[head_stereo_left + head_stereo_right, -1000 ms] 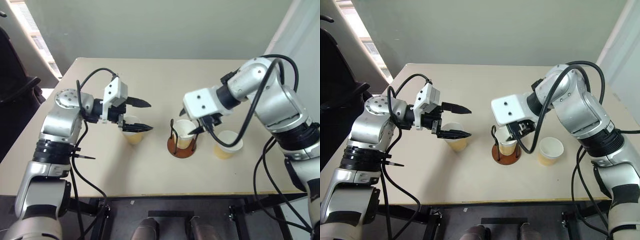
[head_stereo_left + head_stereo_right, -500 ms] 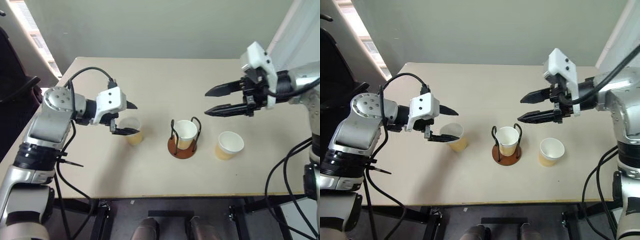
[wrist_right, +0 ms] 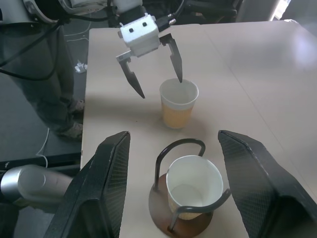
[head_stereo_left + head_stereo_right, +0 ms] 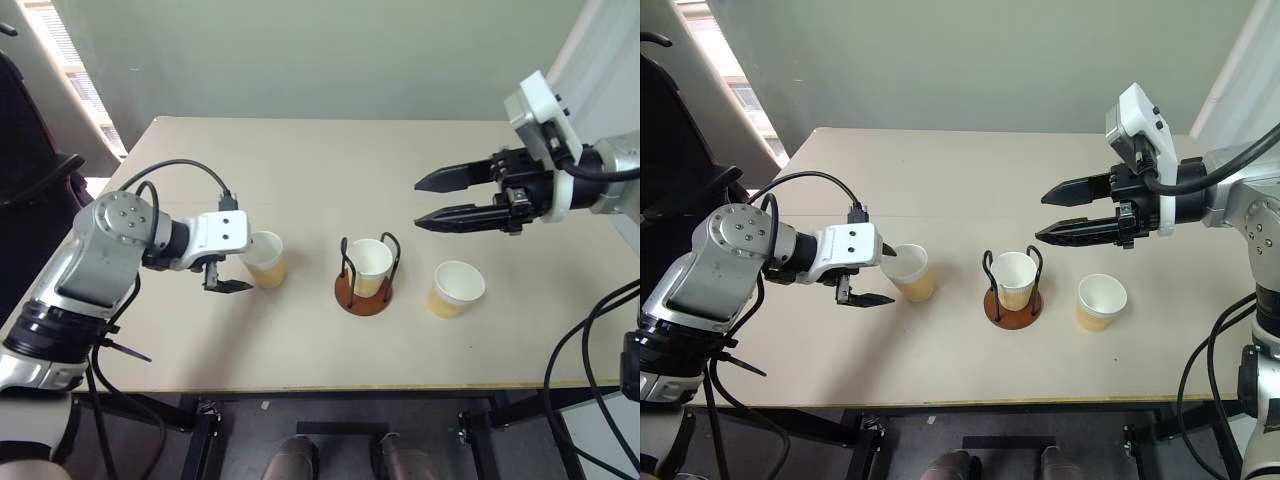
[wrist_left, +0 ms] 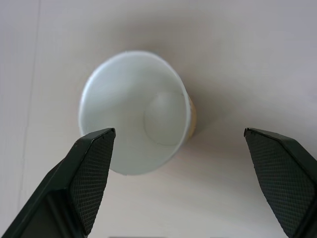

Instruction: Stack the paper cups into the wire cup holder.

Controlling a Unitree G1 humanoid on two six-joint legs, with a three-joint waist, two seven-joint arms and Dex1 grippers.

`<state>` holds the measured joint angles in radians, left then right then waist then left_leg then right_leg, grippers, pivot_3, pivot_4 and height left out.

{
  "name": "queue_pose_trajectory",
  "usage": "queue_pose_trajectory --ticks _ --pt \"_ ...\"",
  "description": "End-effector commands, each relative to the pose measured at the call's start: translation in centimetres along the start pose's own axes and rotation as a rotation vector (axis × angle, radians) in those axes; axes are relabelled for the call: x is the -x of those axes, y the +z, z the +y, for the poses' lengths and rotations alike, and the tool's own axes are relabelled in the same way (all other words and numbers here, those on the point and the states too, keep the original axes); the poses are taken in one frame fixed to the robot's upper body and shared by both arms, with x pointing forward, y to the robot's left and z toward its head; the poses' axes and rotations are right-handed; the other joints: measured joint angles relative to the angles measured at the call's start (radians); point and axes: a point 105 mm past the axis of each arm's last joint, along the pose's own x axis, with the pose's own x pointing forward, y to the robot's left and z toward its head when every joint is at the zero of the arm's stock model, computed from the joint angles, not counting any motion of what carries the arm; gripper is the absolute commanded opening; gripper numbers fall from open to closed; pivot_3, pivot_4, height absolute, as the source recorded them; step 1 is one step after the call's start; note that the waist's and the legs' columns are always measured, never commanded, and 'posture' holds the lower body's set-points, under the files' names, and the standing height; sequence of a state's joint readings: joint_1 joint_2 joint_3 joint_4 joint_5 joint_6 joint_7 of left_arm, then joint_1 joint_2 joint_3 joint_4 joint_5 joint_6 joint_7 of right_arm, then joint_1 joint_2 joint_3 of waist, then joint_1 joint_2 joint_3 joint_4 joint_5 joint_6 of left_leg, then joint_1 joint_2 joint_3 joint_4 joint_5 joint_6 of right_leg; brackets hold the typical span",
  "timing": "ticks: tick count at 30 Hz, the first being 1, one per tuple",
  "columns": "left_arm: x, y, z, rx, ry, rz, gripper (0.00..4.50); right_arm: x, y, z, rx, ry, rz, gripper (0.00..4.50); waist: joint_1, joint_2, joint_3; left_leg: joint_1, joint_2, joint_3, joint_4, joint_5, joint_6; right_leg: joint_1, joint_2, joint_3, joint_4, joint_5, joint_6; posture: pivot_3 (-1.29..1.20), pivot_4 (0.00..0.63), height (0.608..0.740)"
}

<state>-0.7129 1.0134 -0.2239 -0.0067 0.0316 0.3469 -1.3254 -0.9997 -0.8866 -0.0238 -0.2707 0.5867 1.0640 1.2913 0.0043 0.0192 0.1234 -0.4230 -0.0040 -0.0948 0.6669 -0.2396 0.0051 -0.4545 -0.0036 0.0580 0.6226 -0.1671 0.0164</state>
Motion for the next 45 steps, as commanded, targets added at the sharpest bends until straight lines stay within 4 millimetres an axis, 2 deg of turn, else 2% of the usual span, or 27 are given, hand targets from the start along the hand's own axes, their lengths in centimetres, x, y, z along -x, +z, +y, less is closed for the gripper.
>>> queue_pose_trajectory --ticks 1,14,17,20,27,28,30,36,40,45 --pt "0.1 0.4 0.2 -0.035 0.016 0.005 4.5 0.2 0.7 0.3 0.043 0.002 -0.008 2.9 0.0 0.0 0.0 0.0 0.0 0.0 0.0 0.0 0.0 0.0 0.0 0.0 0.001 0.0 0.0 0.0 0.15 0.74" --pt "-2.1 -0.5 1.2 -0.07 -0.008 -0.022 4.5 -0.2 -0.2 0.5 0.075 0.005 0.004 2.9 0.001 0.0 0.0 0.002 0.0 0.0 0.0 0.0 0.0 0.0 0.0 0.0 0.004 0.0 -0.001 0.0 0.15 0.74" --pt "-2.6 -0.9 1.6 -0.087 -0.006 -0.018 3.89 -0.2 -0.2 0.5 0.076 0.005 0.002 2.95 0.001 0.0 0.0 0.002 0.0 0.0 0.0 0.0 0.0 0.0 0.0 0.0 0.004 0.0 0.001 0.0 0.15 0.74" --pt "-2.8 -0.8 1.7 -0.106 -0.019 -0.038 2.72 -0.1 -0.3 0.5 0.074 0.008 0.001 2.95 0.001 0.0 0.0 0.002 0.0 0.0 0.0 -0.001 0.0 0.0 0.0 0.0 0.004 0.001 0.001 0.0 0.15 0.74" --pt "-1.5 2.4 2.4 -0.118 -0.08 -0.213 0.19 0.5 -0.7 1.3 0.052 0.08 0.024 2.95 0.007 0.0 0.0 0.0 0.0 0.0 0.0 -0.001 0.001 0.0 0.0 0.0 0.003 0.002 0.004 0.0 0.15 0.74" --pt "-1.3 2.8 2.6 -0.115 -0.087 -0.23 0.04 0.6 -0.8 1.3 0.047 0.084 0.029 2.95 0.006 0.0 0.0 0.0 -0.001 0.0 0.0 -0.001 0.001 0.0 0.0 0.0 0.003 0.002 0.004 0.0 0.15 0.74" --pt "-0.9 3.4 2.9 -0.11 -0.095 -0.255 0.04 0.7 -0.8 1.3 0.042 0.082 0.035 2.95 0.006 0.0 0.0 0.0 -0.001 0.0 0.001 -0.001 0.001 0.0 0.0 0.0 0.003 0.002 0.004 0.0 0.15 0.74" --pt "0.8 6.9 4.1 -0.144 -0.119 -0.367 0.04 1.1 -1.3 0.8 0.047 0.056 0.057 2.95 0.007 0.0 0.0 0.0 0.0 0.0 0.001 -0.001 0.001 0.0 0.0 0.0 0.003 0.004 0.007 0.0 0.15 0.74" --pt "2.2 10.3 5.2 -0.195 -0.143 -0.462 0.04 1.6 -1.8 0.4 0.046 0.034 0.08 2.95 0.01 0.0 0.0 -0.001 -0.001 0.0 0.002 -0.002 0.002 0.0 -0.001 0.0 0.002 0.005 0.009 0.0 0.15 0.74" --pt "2.8 14.5 5.6 -0.268 -0.19 -0.569 0.04 2.6 -2.4 0.1 0.026 0.002 0.111 2.95 0.01 0.0 0.0 -0.003 -0.001 0.0 0.002 -0.003 0.004 0.0 -0.001 0.0 -0.003 0.006 0.011 0.0 0.15 0.74"
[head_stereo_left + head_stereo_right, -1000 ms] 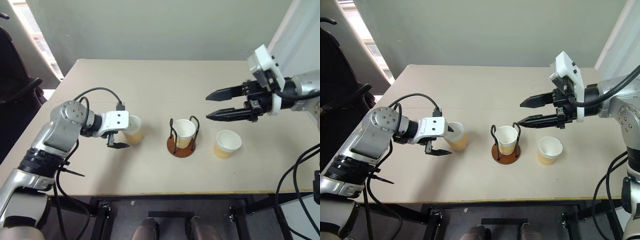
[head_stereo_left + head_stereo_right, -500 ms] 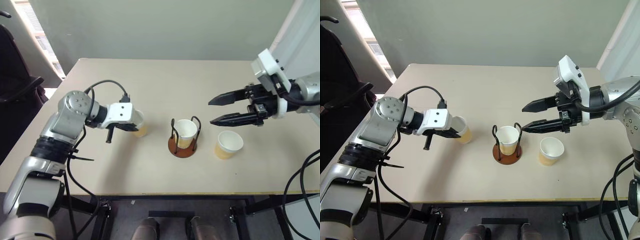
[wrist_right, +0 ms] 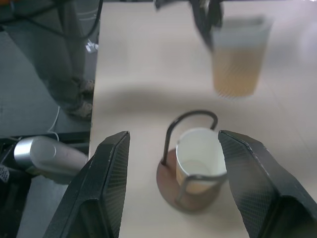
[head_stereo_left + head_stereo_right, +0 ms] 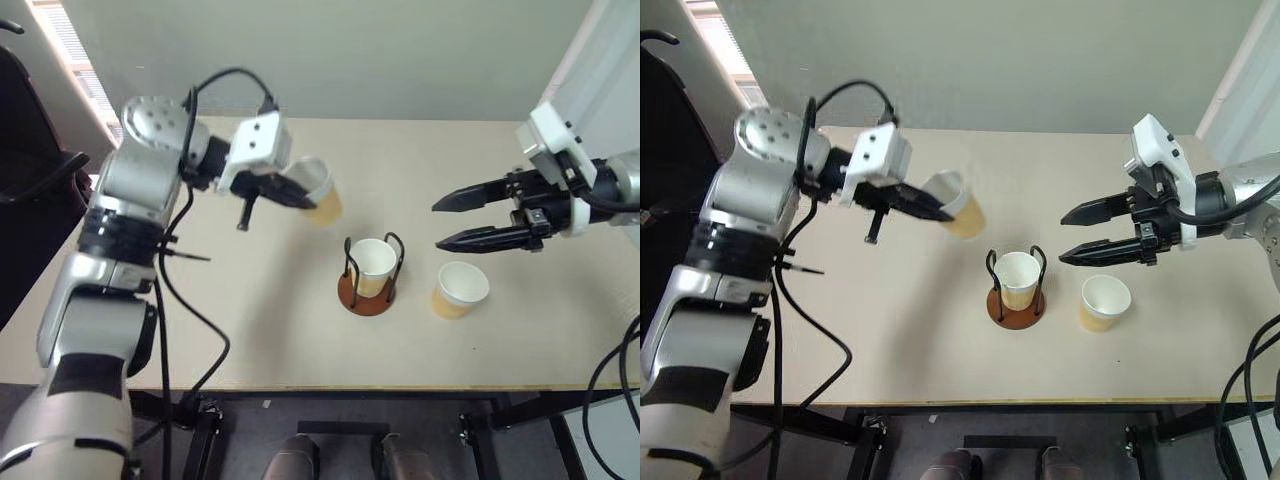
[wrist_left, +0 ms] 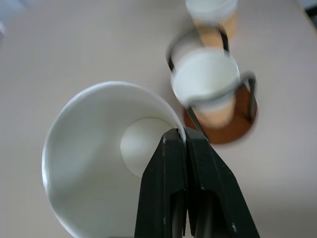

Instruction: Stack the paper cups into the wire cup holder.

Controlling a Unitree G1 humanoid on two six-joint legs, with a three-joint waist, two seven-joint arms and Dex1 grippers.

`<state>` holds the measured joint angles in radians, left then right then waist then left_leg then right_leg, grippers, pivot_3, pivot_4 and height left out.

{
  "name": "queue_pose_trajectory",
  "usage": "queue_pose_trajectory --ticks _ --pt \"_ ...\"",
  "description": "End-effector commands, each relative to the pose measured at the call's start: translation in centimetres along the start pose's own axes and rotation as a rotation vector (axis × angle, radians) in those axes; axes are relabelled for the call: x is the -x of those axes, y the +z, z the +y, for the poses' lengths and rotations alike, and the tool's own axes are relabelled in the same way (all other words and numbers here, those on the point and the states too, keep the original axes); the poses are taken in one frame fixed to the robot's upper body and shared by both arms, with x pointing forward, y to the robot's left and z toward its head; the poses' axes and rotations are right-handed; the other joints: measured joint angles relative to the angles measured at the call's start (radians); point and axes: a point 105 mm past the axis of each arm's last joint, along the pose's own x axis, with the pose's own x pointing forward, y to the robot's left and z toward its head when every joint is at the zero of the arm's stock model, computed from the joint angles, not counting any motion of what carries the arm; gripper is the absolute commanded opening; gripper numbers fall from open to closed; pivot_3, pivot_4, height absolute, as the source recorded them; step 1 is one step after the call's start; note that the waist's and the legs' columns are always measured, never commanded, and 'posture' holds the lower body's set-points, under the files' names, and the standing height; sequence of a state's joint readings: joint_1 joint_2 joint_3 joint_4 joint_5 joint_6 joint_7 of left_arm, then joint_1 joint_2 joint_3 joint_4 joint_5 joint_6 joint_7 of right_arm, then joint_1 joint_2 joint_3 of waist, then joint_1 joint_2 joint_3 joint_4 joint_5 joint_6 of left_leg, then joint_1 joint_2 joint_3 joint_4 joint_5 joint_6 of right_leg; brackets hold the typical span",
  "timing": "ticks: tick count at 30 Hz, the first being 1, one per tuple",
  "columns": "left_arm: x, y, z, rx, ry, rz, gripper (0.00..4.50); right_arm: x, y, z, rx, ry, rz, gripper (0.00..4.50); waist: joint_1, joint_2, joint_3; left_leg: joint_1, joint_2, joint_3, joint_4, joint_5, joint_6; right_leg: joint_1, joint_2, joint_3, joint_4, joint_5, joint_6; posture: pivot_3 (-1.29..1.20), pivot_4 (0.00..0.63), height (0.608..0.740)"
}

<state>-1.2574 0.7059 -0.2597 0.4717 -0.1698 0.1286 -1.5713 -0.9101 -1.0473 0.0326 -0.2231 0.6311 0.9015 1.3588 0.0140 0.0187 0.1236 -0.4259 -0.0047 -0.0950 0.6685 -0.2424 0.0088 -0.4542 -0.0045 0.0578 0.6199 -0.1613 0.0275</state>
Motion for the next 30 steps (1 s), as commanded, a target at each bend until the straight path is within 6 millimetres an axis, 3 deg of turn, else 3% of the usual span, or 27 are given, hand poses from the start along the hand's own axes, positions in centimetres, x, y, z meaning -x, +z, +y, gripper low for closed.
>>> queue_pose_trajectory --ticks 1,8,19,30 --pt "-0.6 3.1 0.2 -0.056 -0.077 -0.091 0.04 1.0 -0.1 -0.2 0.019 -0.037 0.023 2.95 0.0 0.0 0.0 0.0 0.0 0.0 0.0 0.0 0.0 0.0 0.0 0.0 -0.001 0.001 0.001 0.0 0.15 0.74" --pt "-3.4 5.7 -0.1 -0.117 -0.202 -0.167 0.04 1.7 -1.3 0.5 0.015 -0.06 0.097 2.95 0.006 0.0 0.0 -0.006 0.0 0.001 0.004 -0.001 0.002 0.0 0.0 0.0 -0.009 0.002 0.006 0.0 0.15 0.74" --pt "-6.5 5.1 -1.0 -0.149 -0.32 -0.143 0.04 3.3 -0.3 0.8 0.04 -0.147 0.089 2.95 0.011 0.0 0.0 -0.01 0.0 0.002 0.015 -0.007 0.009 0.002 0.0 0.001 -0.01 0.002 0.012 0.0 0.15 0.74" --pt "-8.1 3.9 -1.9 -0.172 -0.379 -0.096 0.04 5.1 4.4 -0.1 0.129 -0.224 -0.024 2.95 0.015 0.001 0.0 -0.009 -0.001 0.002 0.016 -0.007 0.01 0.003 0.0 0.002 -0.01 0.003 0.015 0.0 0.15 0.74"
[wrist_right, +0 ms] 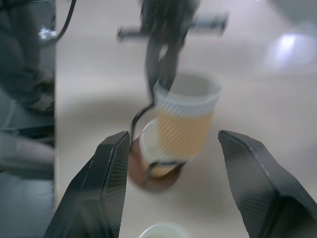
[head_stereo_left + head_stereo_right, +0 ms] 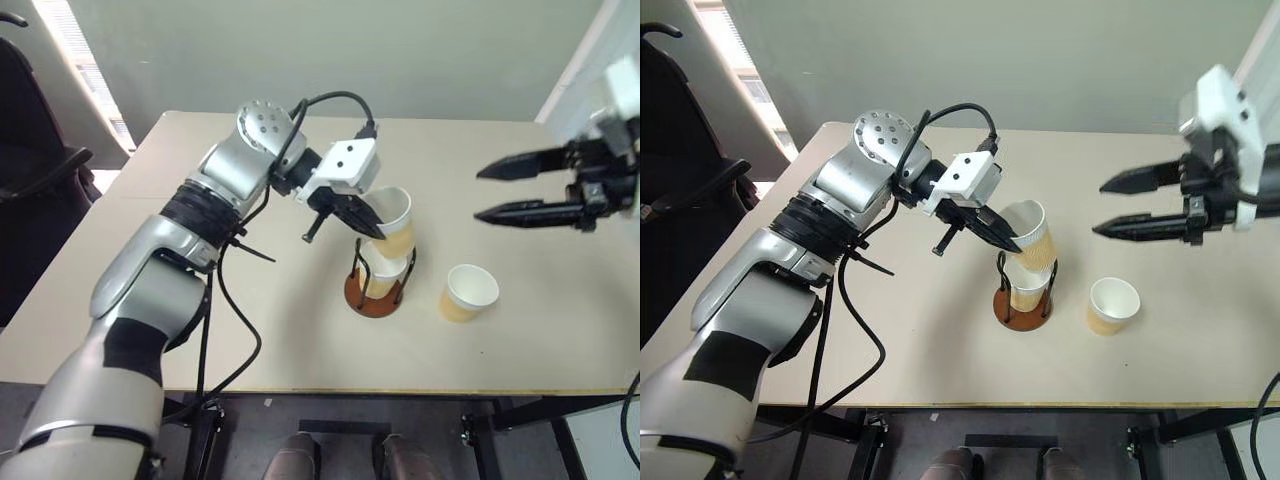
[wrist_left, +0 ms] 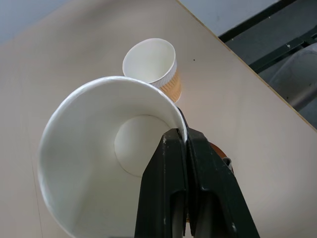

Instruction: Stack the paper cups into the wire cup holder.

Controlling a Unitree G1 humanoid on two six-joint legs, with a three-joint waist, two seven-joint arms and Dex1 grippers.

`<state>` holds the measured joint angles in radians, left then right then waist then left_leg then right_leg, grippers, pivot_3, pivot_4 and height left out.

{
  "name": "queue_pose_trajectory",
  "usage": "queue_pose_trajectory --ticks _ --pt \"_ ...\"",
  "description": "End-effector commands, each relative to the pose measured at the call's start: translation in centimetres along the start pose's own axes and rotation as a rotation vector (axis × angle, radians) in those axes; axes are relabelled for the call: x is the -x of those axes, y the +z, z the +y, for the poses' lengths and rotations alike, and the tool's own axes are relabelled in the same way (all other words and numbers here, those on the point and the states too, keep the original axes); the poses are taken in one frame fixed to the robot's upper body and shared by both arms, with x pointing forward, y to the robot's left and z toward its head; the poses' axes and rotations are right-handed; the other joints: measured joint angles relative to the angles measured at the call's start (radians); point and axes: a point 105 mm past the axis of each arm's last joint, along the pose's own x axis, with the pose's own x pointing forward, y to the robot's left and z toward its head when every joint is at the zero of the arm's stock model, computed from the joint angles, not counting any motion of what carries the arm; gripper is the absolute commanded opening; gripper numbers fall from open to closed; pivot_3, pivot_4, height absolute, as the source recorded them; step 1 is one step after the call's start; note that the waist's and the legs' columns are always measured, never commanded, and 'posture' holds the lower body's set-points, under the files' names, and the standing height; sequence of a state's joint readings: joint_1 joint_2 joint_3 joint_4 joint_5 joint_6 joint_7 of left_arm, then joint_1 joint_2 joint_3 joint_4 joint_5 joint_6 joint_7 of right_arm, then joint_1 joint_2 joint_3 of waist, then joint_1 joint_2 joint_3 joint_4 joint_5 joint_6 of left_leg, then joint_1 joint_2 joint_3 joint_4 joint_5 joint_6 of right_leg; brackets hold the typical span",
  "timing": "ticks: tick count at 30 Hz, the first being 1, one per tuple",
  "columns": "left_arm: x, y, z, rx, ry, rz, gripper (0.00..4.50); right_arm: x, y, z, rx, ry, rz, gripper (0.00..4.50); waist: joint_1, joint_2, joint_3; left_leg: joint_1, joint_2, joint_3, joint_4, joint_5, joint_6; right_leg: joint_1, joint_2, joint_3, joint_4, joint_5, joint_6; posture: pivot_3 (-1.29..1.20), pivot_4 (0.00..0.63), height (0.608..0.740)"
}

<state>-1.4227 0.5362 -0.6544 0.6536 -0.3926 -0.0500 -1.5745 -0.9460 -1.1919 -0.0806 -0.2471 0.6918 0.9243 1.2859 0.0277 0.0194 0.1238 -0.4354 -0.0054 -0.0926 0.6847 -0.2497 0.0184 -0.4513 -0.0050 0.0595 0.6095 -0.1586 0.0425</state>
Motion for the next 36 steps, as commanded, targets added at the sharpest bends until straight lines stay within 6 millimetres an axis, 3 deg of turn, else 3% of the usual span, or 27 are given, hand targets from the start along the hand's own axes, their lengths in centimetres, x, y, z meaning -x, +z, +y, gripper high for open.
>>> queue_pose_trajectory --ticks 1,19,36 --pt "-0.2 0.8 -0.1 -0.049 -0.052 0.007 0.04 1.1 1.7 -0.2 0.042 -0.034 -0.036 2.95 0.002 0.0 0.0 0.0 0.0 0.0 0.0 0.0 0.0 0.0 0.0 0.0 0.0 0.0 0.0 0.0 0.15 0.74" --pt "1.0 1.6 -0.4 -0.053 -0.059 0.03 0.04 0.9 2.2 -0.8 0.069 -0.025 -0.04 2.95 0.002 0.0 0.0 0.0 -0.001 0.0 0.0 0.0 0.001 0.0 -0.001 0.0 0.0 -0.001 0.001 0.0 0.15 0.74" --pt "0.9 0.8 -1.4 -0.021 -0.092 0.067 0.04 0.7 2.1 -0.8 0.071 -0.011 -0.037 2.95 0.002 0.0 0.0 0.0 -0.001 0.0 0.0 0.0 0.001 0.0 -0.001 0.0 0.0 -0.001 0.001 0.0 0.15 0.74"
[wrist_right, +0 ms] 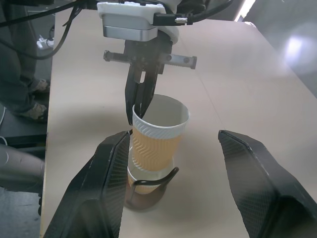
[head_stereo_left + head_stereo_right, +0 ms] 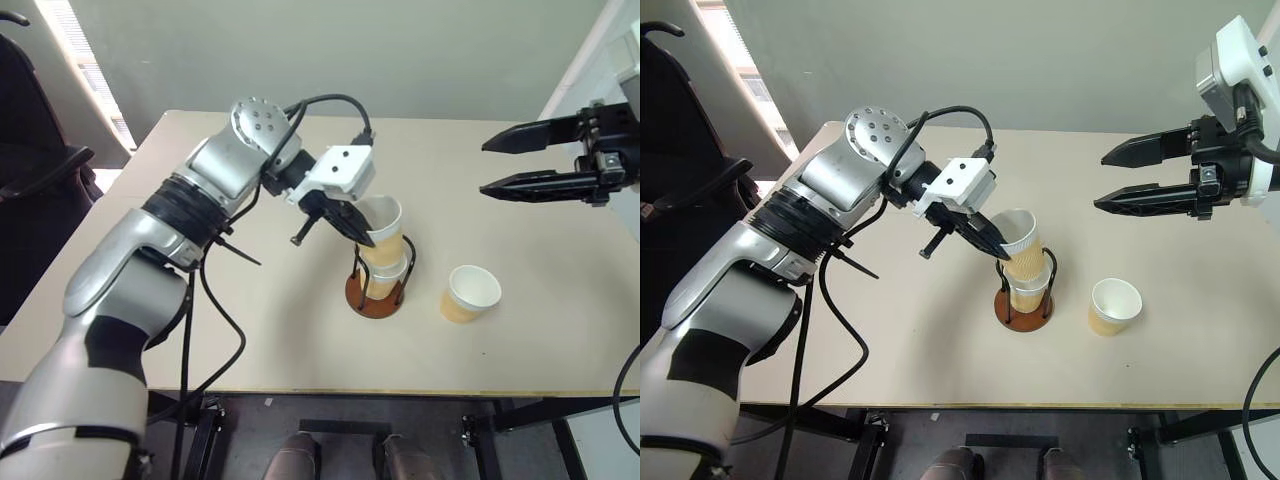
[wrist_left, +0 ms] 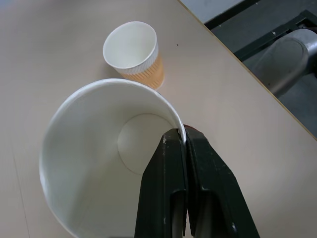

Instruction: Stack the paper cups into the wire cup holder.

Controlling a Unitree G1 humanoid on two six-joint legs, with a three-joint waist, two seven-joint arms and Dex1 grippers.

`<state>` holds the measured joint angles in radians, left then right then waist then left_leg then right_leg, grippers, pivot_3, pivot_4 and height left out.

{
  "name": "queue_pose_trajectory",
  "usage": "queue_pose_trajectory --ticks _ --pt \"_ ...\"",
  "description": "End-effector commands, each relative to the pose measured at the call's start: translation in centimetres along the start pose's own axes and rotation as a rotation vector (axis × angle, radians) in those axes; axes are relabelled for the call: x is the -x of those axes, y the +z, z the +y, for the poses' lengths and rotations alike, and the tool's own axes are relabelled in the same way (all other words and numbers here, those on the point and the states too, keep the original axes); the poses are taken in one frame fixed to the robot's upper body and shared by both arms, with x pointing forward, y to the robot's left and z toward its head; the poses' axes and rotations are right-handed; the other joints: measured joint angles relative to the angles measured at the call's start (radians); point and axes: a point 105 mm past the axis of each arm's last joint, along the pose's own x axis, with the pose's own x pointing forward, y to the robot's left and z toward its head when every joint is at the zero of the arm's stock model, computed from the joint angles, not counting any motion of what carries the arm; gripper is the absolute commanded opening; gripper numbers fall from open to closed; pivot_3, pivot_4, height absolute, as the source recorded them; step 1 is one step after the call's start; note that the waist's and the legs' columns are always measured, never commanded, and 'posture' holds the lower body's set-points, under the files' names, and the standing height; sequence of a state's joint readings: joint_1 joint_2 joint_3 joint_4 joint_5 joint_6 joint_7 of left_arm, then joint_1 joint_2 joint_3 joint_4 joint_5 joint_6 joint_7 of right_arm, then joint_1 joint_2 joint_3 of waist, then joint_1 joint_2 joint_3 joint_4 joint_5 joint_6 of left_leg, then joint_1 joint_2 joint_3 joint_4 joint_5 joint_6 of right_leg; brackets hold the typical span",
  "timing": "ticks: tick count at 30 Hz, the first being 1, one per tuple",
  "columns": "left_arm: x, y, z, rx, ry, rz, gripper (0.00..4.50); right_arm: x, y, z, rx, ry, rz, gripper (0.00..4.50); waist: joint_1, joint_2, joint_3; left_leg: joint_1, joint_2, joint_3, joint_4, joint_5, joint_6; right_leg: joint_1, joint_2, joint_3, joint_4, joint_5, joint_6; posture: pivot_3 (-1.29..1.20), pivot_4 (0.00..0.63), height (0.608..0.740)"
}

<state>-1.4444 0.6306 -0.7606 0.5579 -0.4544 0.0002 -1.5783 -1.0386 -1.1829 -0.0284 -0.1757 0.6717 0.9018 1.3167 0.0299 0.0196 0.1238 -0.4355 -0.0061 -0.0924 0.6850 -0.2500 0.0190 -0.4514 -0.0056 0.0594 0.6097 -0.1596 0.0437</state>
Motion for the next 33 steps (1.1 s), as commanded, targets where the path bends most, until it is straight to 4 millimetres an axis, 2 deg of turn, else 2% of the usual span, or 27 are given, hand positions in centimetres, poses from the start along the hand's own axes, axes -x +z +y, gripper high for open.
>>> queue_pose_trajectory --ticks 1,6,14,17,19,25,28,31,33 --pt "0.2 0.6 -0.3 -0.041 -0.039 0.01 0.04 0.4 1.1 0.0 0.05 -0.014 -0.018 2.95 0.0 0.0 0.0 0.0 0.0 0.0 0.0 0.0 0.0 0.0 0.0 0.0 0.0 0.0 0.0 0.0 0.15 0.74" --pt "-0.8 0.0 -0.5 -0.047 -0.064 0.031 0.04 0.3 0.9 0.0 0.049 -0.011 -0.015 2.95 0.0 0.0 0.0 0.0 0.0 0.0 0.0 0.0 0.0 0.0 0.0 0.0 0.0 0.0 0.0 0.0 0.15 0.74" --pt "-1.5 0.1 -0.3 -0.058 -0.069 0.017 0.04 0.3 0.3 0.4 0.044 -0.009 0.014 2.95 0.0 0.0 0.0 0.0 0.0 0.0 0.0 0.0 0.0 0.0 0.0 0.0 0.0 0.0 0.0 0.0 0.15 0.74" --pt "-1.4 0.4 -0.2 -0.042 -0.061 0.006 0.67 0.3 0.0 0.5 0.038 -0.012 0.025 2.95 0.0 0.0 0.0 0.0 0.0 0.0 0.0 0.0 0.0 0.0 0.0 0.0 0.0 0.0 0.0 0.0 0.15 0.74" --pt "-1.2 0.4 0.0 -0.035 -0.051 0.003 1.28 0.3 -0.3 0.6 0.03 -0.012 0.03 2.95 0.0 0.0 0.0 0.0 0.0 0.0 0.0 0.0 0.0 0.0 0.0 0.0 0.0 0.0 0.0 0.0 0.15 0.74" --pt "-0.9 0.7 0.2 -0.031 -0.027 -0.018 3.44 0.4 -0.8 0.8 0.016 -0.009 0.043 2.95 0.0 0.0 0.0 0.0 0.0 0.0 0.0 0.0 0.0 0.0 0.0 0.0 0.0 0.0 0.0 0.0 0.15 0.74" --pt "0.2 1.6 1.0 0.002 0.031 -0.089 4.48 0.3 -1.3 1.2 0.004 -0.001 0.065 2.95 0.001 0.0 0.0 0.0 0.0 0.0 0.0 0.0 0.0 0.0 0.0 0.0 0.0 0.0 0.0 0.0 0.15 0.74" --pt "1.8 2.3 1.5 0.043 0.091 -0.162 4.48 0.2 -2.3 1.7 0.003 0.001 0.111 2.95 0.001 0.0 0.0 0.0 0.0 0.0 0.0 0.0 0.0 0.0 0.0 0.0 0.0 0.0 0.0 0.0 0.15 0.74" --pt "3.6 2.4 1.0 0.062 0.141 -0.213 4.48 0.2 -3.4 2.1 0.017 -0.003 0.165 2.95 0.001 0.0 0.0 0.0 0.0 0.0 0.0 0.0 0.0 0.0 0.0 0.0 0.0 0.0 0.001 0.0 0.15 0.74"
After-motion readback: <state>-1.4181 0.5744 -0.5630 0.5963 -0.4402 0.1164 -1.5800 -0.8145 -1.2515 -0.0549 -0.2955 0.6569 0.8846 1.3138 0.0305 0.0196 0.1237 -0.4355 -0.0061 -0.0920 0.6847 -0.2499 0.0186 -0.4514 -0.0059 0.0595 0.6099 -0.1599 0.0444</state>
